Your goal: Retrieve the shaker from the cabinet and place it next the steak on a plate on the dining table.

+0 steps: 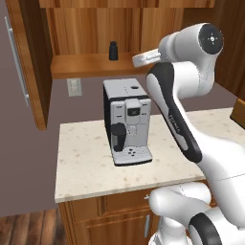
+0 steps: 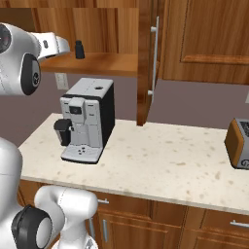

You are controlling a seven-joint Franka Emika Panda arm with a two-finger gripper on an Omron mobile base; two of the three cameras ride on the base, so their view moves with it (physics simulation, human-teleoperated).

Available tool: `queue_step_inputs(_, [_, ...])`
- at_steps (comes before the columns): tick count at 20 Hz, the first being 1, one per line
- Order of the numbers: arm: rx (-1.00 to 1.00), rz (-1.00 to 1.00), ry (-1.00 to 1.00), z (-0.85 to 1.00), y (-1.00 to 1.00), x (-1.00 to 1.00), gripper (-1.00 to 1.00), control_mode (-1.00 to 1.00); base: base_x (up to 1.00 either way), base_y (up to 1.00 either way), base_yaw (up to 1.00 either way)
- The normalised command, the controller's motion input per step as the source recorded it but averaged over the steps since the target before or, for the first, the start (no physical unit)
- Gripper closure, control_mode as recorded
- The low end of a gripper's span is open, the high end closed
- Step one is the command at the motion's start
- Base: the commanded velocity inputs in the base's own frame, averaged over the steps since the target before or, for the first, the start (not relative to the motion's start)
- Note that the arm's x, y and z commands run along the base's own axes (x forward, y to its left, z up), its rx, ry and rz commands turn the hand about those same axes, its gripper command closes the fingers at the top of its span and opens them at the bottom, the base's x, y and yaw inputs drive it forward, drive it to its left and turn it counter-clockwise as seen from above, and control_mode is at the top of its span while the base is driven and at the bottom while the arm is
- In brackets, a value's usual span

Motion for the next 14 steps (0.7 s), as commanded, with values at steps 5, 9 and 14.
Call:
queue_step_inputs(5, [0.0,-0.01,-0.09,-0.01,0.11,0.16,-1.0,-1.0,0.0,0.0,0.0])
queue_step_inputs(9, [0.02,0.0,-0.04,-0.01,0.01,0.16,-1.0,-1.0,0.0,0.0,0.0])
queue_step_inputs(14, [0.02,0.0,0.07,0.0,0.0,0.27,-1.0,-1.0,0.0,0.0,0.0])
